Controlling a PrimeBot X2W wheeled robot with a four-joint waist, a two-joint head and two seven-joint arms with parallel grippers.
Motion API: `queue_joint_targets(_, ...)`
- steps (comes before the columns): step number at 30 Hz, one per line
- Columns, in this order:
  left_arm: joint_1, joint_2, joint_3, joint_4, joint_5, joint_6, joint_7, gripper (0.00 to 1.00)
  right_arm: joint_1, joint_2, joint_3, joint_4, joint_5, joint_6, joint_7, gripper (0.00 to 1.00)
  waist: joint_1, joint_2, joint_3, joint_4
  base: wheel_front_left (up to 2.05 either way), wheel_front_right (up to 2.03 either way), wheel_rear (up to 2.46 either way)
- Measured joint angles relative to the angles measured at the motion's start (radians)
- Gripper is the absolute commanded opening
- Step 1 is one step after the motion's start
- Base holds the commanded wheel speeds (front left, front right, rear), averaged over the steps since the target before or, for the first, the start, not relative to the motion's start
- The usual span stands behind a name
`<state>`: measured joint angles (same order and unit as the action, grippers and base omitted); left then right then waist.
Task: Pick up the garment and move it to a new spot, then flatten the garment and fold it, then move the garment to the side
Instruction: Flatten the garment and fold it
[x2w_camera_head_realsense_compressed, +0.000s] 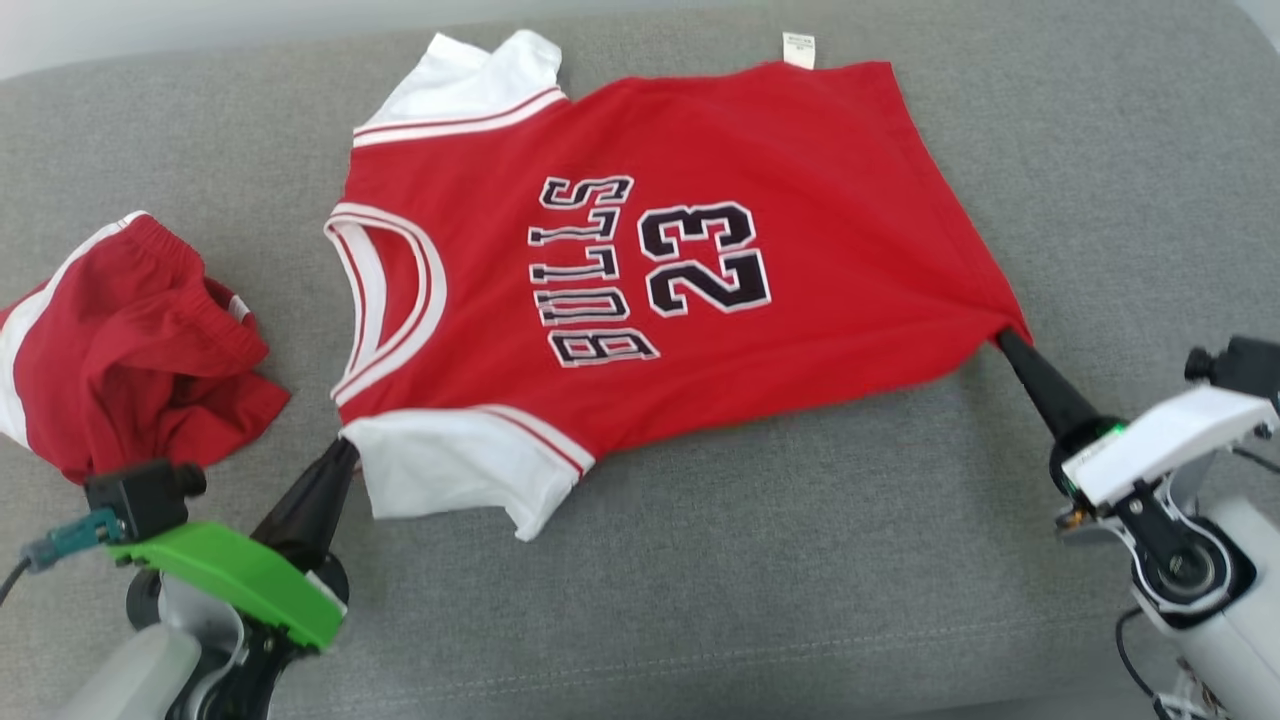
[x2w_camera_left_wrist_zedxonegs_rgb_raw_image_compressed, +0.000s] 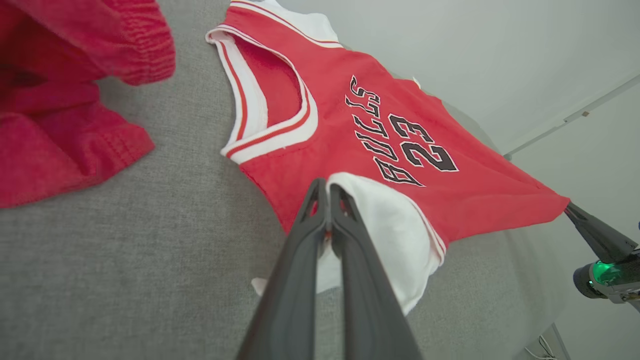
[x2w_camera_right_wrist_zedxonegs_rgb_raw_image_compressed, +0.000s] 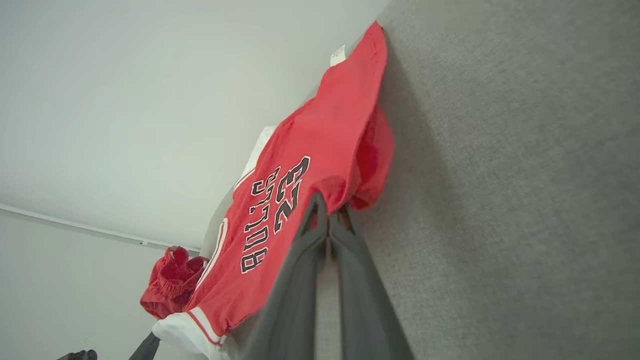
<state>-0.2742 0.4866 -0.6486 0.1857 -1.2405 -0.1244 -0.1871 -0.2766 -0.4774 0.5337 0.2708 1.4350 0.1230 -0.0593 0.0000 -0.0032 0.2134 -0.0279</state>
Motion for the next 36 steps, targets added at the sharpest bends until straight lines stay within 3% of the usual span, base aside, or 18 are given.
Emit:
queue_joint_targets(14,0.105,0.039,-0.037,-0.007,0.017,0.000,-0.016,0.00,0.164,-0.036,0.026,-0.026,0.036,0.000,0.005,0.00,0.0000,0.0000,-0.020,-0.001,0.00,0.00,0.00)
queue_joint_targets(23,0.125,0.056,-0.052,0.011,0.070,0.002,-0.018,0.00,0.166,-0.061,0.048,-0.023,-0.016,0.000,-0.011,0.00,0.0000,0.0000,-0.024,-0.013,0.00,0.00,0.00)
queue_joint_targets(36,0.091,0.010,-0.048,0.029,0.086,0.002,-0.035,0.00,0.133,-0.053,0.087,-0.013,-0.093,0.000,-0.041,0.00,0.0000,0.0000,-0.020,-0.013,0.00,0.00,0.00)
